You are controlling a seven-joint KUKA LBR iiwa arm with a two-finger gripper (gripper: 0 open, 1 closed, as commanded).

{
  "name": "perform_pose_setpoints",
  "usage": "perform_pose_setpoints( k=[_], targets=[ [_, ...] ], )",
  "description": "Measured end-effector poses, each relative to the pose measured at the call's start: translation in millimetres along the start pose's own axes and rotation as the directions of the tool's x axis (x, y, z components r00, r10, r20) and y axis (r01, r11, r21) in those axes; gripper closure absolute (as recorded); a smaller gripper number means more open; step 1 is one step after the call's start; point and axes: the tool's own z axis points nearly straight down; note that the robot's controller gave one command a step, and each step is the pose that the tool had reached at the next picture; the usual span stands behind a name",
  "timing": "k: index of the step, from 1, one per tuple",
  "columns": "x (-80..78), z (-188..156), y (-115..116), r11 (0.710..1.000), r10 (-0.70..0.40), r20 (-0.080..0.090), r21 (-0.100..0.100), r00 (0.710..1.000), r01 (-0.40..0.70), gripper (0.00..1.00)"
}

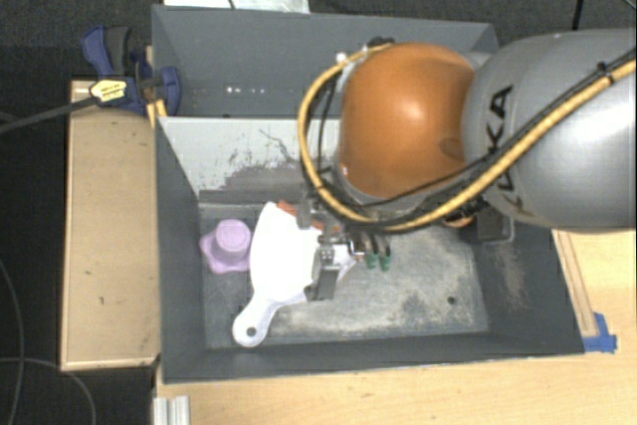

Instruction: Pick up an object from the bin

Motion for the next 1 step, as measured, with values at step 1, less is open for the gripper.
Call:
perform_pose_setpoints(
  k=[1],
  targets=[
    [0.0, 0.0, 0.0, 1.0, 0.001, 0.0, 0.0, 1.0, -0.001, 0.0]
  ],
)
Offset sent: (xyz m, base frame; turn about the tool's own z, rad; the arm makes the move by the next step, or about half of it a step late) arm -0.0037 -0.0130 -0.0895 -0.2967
